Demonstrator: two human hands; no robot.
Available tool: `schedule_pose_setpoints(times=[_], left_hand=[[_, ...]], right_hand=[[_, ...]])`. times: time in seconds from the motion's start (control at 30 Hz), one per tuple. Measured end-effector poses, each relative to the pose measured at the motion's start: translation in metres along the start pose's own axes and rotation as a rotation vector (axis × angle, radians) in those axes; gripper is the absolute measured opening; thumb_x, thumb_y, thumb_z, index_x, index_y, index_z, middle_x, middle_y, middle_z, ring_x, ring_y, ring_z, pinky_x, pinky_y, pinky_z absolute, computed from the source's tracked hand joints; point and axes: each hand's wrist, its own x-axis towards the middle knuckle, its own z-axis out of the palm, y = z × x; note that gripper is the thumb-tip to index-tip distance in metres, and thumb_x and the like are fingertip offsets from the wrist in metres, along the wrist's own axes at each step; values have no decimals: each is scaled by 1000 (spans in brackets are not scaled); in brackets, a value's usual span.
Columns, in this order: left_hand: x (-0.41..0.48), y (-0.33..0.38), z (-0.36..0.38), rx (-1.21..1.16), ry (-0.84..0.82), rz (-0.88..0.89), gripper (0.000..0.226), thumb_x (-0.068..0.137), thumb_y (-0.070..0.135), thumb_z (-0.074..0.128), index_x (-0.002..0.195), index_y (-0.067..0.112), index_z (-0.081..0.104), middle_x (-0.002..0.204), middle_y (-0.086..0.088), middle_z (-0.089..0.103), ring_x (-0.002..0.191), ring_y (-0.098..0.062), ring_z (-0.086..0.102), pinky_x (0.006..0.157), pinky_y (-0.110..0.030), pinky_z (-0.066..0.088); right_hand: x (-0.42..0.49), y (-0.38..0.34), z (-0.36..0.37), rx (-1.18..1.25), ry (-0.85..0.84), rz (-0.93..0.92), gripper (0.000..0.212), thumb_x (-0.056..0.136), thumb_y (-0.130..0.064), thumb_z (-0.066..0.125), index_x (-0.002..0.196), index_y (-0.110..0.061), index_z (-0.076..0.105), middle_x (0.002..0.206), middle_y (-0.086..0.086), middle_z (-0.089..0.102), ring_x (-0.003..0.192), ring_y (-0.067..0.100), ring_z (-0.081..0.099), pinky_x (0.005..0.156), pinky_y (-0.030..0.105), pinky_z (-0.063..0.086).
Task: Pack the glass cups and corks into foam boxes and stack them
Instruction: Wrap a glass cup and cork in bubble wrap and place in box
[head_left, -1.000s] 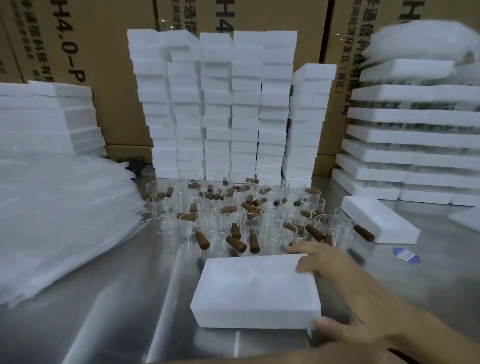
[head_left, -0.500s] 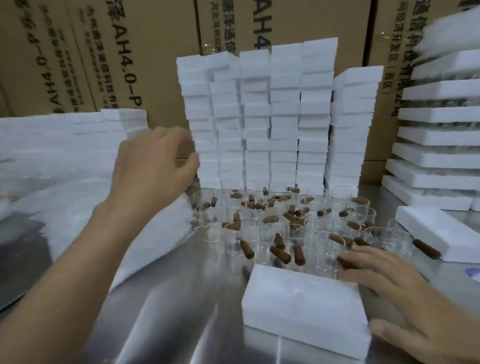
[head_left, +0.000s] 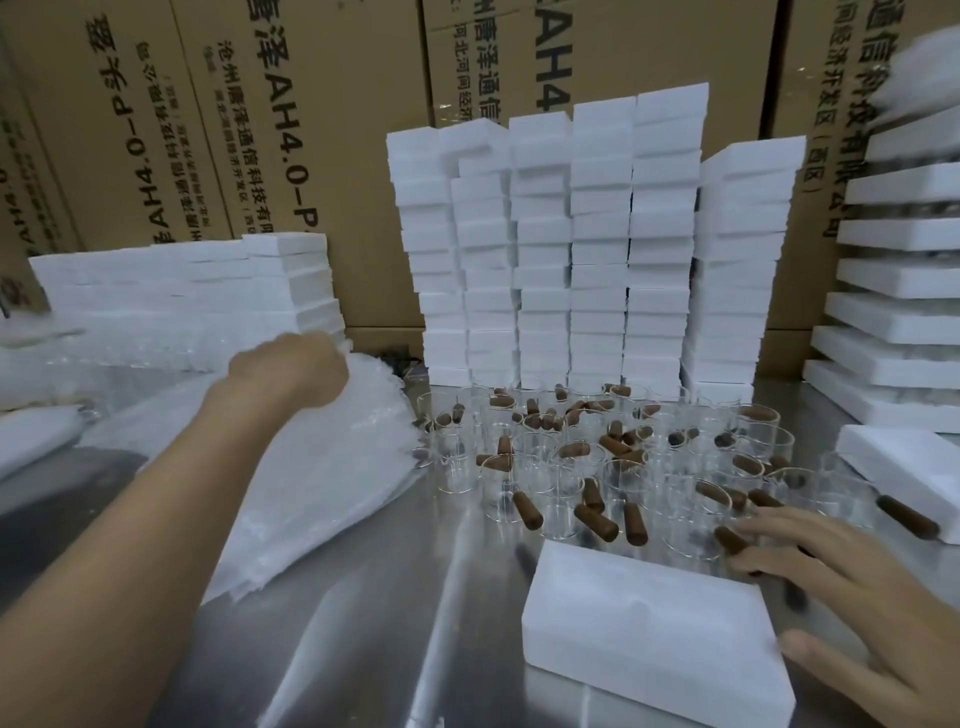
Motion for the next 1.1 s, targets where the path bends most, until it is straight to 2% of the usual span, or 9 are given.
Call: schedule_pose_setpoints(times=[0.07, 0.17, 0.3, 0.4, 0.57, 0.8, 0.9, 1.0, 1.1], left_hand=[[-7, 2, -22, -28, 163, 14, 51, 114, 43, 25, 139, 14, 58, 142, -19, 60, 126, -42, 58, 103, -51, 45], [-27, 21, -44, -178, 468, 163, 49, 115, 44, 22, 120, 19, 64, 110, -10, 71, 95, -38, 63, 79, -43, 43], [-68, 81, -32, -377, 715, 501, 42, 117, 36, 29, 140, 26, 63, 129, -6, 73, 116, -38, 65, 91, -50, 52], [-101, 134, 3, -566, 630, 743, 44, 118, 36, 32, 155, 29, 55, 153, 8, 61, 140, -16, 55, 120, -48, 41], [-143, 194, 78, -589, 385, 907, 43, 117, 39, 32, 154, 34, 55, 153, 15, 58, 143, -5, 47, 125, -38, 31], [-161, 206, 136, -392, 99, 1082, 40, 114, 49, 34, 135, 34, 65, 130, 14, 67, 117, -13, 61, 95, -43, 54], [-158, 205, 132, -452, 64, 1046, 47, 111, 57, 35, 133, 35, 70, 138, 14, 65, 126, -12, 59, 99, -42, 52], [-149, 200, 124, -624, 67, 941, 38, 108, 55, 43, 132, 39, 68, 138, 20, 64, 127, -5, 56, 102, -39, 50], [-135, 192, 120, -652, 106, 777, 36, 106, 49, 54, 140, 42, 61, 146, 16, 61, 137, -11, 51, 109, -40, 43]], right_hand=[[-88, 61, -20, -95, -114, 82, 46, 102, -71, 41, 143, -53, 53, 158, -21, 48, 150, 9, 41, 106, 34, 39], [-88, 71, -29, -133, -9, 135, 45, 102, -71, 42, 142, -53, 53, 157, -21, 48, 149, 10, 43, 106, 33, 39], [-89, 60, -33, -3, 35, 239, 39, 104, -67, 41, 133, -52, 59, 149, -22, 55, 142, 7, 49, 106, 30, 39], [-70, 53, -39, 187, 301, 464, 37, 102, -67, 46, 118, -44, 71, 129, -19, 67, 126, 3, 59, 95, 33, 48], [-21, 52, -43, 590, 540, 836, 36, 109, -46, 49, 97, -27, 77, 96, -7, 78, 92, 7, 72, 80, 26, 51], [-44, 52, -9, 442, 243, 816, 3, 101, -40, 69, 103, -37, 69, 85, -11, 75, 76, 5, 71, 63, 14, 52], [-45, 55, -9, 530, 303, 849, 8, 97, -21, 76, 100, -26, 71, 77, 6, 74, 71, 14, 69, 66, 27, 53], [-45, 58, -16, 592, 365, 848, 15, 95, -6, 77, 101, -18, 73, 79, 15, 71, 68, 10, 62, 63, 17, 50], [-45, 59, -21, 599, 408, 830, 20, 95, 1, 75, 103, -18, 73, 81, 6, 71, 71, 4, 62, 68, 13, 52]])
